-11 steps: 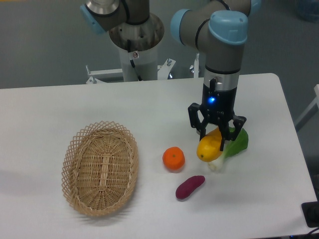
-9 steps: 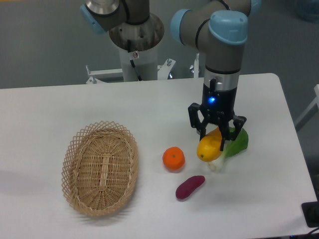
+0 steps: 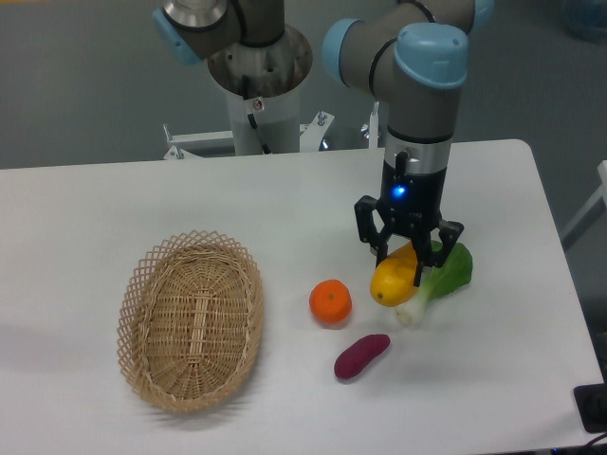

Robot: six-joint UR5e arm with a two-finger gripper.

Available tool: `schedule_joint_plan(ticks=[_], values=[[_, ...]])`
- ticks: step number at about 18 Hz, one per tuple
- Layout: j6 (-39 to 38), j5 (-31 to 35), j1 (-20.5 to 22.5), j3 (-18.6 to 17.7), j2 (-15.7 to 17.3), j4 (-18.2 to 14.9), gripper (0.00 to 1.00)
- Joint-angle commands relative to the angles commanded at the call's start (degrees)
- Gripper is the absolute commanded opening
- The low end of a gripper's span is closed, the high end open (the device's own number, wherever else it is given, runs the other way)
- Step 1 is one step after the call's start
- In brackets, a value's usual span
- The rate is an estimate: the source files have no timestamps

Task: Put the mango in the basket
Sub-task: 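Close the gripper on the yellow mango and lift it slightly, then carry the held mango over the wicker basket and lower it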

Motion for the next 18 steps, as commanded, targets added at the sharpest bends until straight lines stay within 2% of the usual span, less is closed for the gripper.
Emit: schedule_joint_plan(ticks=[6, 12, 15, 18], values=[[-8.51, 0.53, -3.07, -0.70, 0.54, 0.00, 0.49], [-17.74, 3.25, -8.96, -0.97, -0.17, 0.70, 0.49], [-21.79, 4.04, -12.82, -1.23, -1.39, 0.88, 0.49], [-22.59, 4.13, -16.25, -1.76, -3.50, 1.14, 0.49]])
